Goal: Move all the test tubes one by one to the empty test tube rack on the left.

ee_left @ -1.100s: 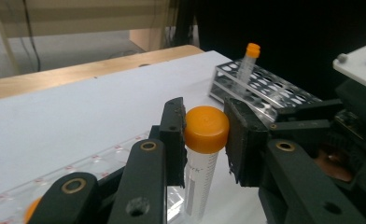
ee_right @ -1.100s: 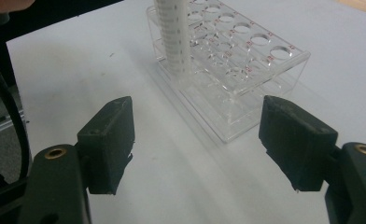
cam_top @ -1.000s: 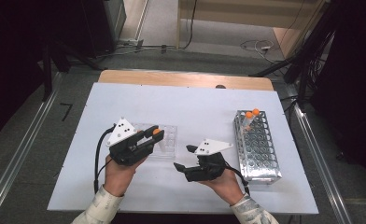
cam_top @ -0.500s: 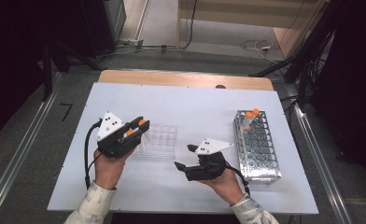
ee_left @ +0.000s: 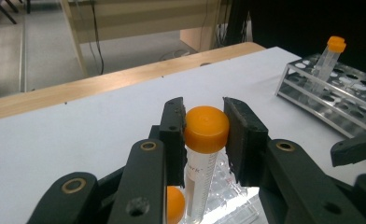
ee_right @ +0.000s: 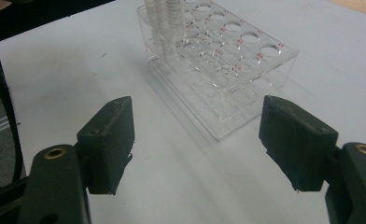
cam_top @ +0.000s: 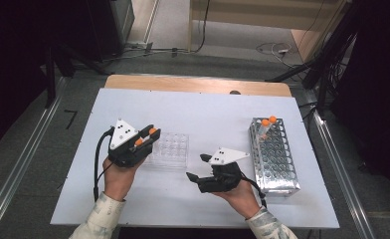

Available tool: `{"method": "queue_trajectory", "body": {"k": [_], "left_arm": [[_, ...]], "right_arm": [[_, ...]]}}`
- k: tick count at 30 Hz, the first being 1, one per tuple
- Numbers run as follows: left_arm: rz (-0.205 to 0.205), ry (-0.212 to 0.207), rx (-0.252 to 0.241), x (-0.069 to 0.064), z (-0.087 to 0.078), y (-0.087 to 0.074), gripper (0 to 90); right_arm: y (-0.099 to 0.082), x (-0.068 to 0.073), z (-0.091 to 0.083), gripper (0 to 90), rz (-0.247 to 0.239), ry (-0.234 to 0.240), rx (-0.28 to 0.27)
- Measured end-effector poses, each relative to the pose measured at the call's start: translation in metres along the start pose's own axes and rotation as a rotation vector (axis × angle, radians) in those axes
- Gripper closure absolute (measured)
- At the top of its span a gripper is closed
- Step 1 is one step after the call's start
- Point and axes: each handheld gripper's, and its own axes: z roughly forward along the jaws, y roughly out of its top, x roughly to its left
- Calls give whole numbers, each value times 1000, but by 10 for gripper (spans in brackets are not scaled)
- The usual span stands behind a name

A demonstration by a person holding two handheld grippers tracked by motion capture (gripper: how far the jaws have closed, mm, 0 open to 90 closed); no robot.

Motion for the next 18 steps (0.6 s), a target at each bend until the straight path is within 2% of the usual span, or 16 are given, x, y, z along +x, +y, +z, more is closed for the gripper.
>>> {"method": "queue_trajectory", "body": {"k": [4,10,18], "left_arm": [[2,-8,37,1,6,-6,704],[36,9,94,-3,14,-14,702],[38,13,107,-3,15,-17,693]], "right_arm": [[0,0,-1,252,-2,-2,-4],[-1,-1,-1,252,-3,-5,0],[-1,-2,-2,252,0,-11,-2]]}}
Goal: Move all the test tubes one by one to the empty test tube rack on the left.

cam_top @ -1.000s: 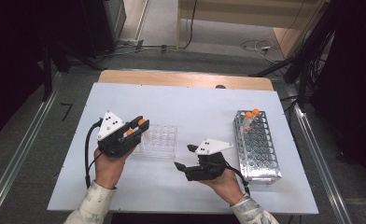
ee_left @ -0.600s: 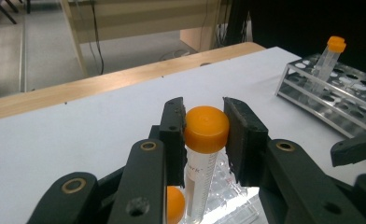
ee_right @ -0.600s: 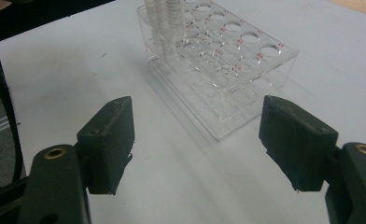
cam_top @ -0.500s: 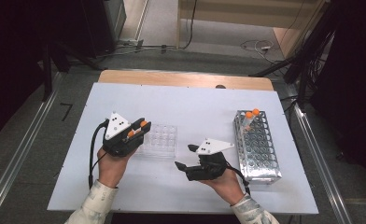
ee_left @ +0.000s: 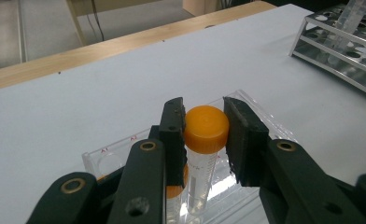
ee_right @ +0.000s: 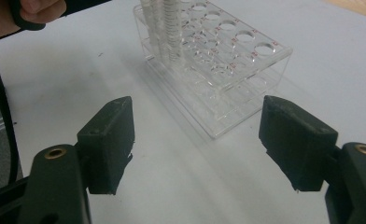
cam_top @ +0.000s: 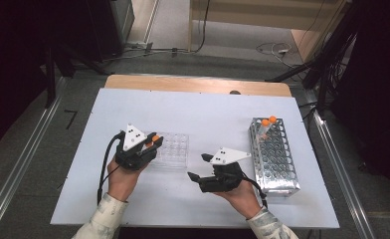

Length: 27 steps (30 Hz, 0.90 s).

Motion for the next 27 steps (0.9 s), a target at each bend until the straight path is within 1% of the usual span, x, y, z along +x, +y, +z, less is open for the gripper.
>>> {"method": "queue_trajectory", "body": {"k": [1,2,4,7,11,13,16,18,20,24,25,27], "left_arm": [[0,2,-3,0,-1,0,685],[-4,1,-9,0,-1,0,653],[-17,-18,-13,1,-1,1,597],[-19,-13,-20,2,-3,1,523],[-51,-8,-33,3,-4,2,359],[-72,-16,-34,4,-4,3,286],[-91,-6,-33,5,-4,3,199],[-100,-4,-37,5,-4,3,174],[-101,-3,-39,6,-5,4,165],[-102,-8,-47,4,-6,4,166],[-97,-9,-46,4,-6,5,167],[-93,-11,-50,3,-6,5,168]], "right_arm": [[0,0,0,252,1,-1,1],[0,0,0,252,1,-1,1],[0,0,0,252,1,-1,0],[0,0,0,252,1,-2,1],[0,-1,-2,253,4,-11,-6],[1,-2,-4,252,10,-16,-11],[2,-4,-8,252,20,-25,-21],[3,-7,-13,251,29,-37,-29],[5,-11,-20,251,51,-51,-42],[10,-22,-37,251,100,-106,-72],[11,-25,-41,251,111,-120,-78],[12,-31,-50,251,115,-146,-92]]}}
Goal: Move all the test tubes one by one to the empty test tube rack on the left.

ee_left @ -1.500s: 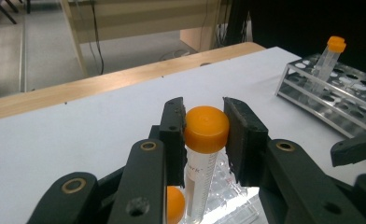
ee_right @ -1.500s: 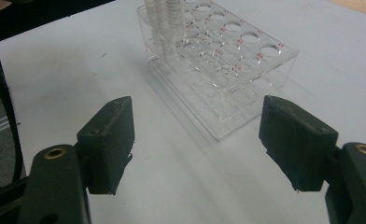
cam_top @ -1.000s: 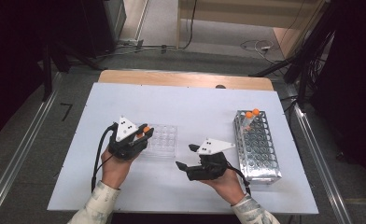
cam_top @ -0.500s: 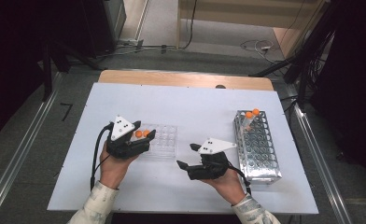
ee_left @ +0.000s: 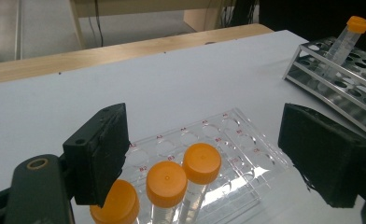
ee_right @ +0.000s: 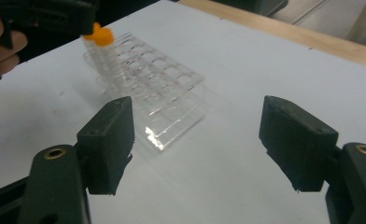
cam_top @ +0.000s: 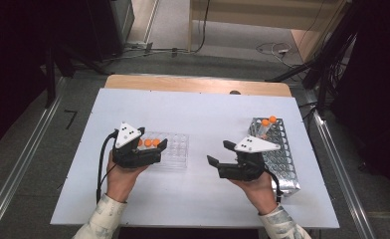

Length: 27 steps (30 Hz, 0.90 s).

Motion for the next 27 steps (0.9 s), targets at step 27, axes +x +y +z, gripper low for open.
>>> {"method": "queue_trajectory", "body": {"k": [27], "left_arm": [[22,-37,8,-8,2,1,168]], "right_arm": [[-10,-120,-45,299,204,-293,-33]]}}
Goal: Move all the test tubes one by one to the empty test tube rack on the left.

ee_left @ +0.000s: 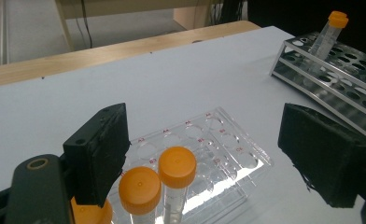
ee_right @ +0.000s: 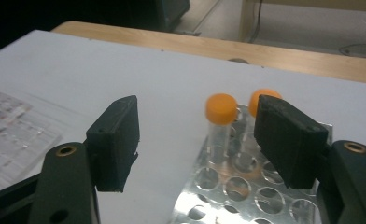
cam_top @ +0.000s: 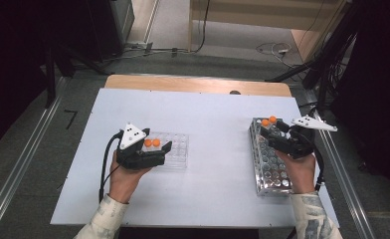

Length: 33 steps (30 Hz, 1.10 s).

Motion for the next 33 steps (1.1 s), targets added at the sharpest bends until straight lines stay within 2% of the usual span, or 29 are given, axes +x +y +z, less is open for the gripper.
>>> {"method": "queue_trajectory", "body": {"k": [2,4,7,9,12,17,22,33], "left_arm": [[2,-1,1,0,0,0,169],[5,-1,1,0,-1,0,169],[5,-2,-1,-1,-1,1,169],[6,-2,-1,-1,-1,1,169],[5,0,-2,-1,-1,1,170],[10,-3,-1,-2,-1,1,171],[4,-1,-2,-1,-1,1,173],[9,-5,-6,-3,-1,1,179]], "right_arm": [[-2,-4,5,321,-15,-13,13],[-4,-7,9,369,-42,-49,6],[-5,-12,14,442,-55,-34,1],[-4,-13,18,461,-53,-3,23],[-5,-13,25,491,-61,10,57],[-6,-14,34,556,-54,-17,99],[-5,-11,41,597,-74,-46,134],[-7,-9,57,670,-88,-70,218]]}}
